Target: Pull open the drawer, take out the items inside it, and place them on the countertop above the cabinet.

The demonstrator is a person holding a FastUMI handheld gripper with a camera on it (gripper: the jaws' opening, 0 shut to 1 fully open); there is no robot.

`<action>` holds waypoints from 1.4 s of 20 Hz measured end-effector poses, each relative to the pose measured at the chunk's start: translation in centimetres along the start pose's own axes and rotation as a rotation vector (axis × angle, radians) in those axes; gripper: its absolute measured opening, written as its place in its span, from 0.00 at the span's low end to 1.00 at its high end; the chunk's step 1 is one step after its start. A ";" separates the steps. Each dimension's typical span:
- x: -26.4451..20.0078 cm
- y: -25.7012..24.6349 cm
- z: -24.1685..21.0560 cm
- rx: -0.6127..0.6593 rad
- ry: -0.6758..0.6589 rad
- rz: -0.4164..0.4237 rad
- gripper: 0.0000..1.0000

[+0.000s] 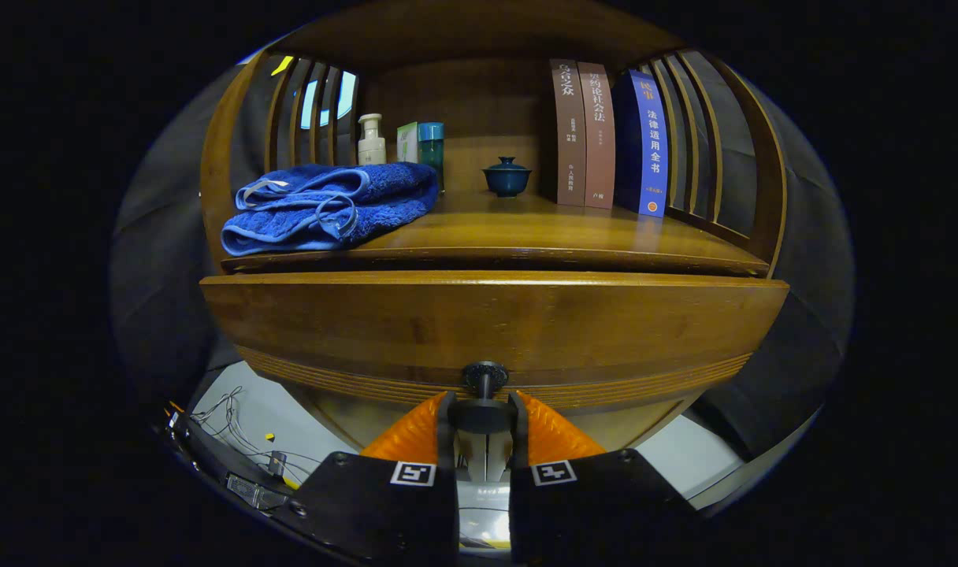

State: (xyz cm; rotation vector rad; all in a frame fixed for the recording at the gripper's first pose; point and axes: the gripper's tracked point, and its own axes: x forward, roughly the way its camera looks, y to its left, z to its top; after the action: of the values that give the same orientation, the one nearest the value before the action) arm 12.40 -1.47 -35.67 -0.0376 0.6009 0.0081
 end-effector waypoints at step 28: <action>-13.3 0.9 -7.8 0.028 0.078 -0.004 0.29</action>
State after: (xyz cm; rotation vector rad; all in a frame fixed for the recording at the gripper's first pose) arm -3.04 -0.79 -34.61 -0.0123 0.6789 -0.0058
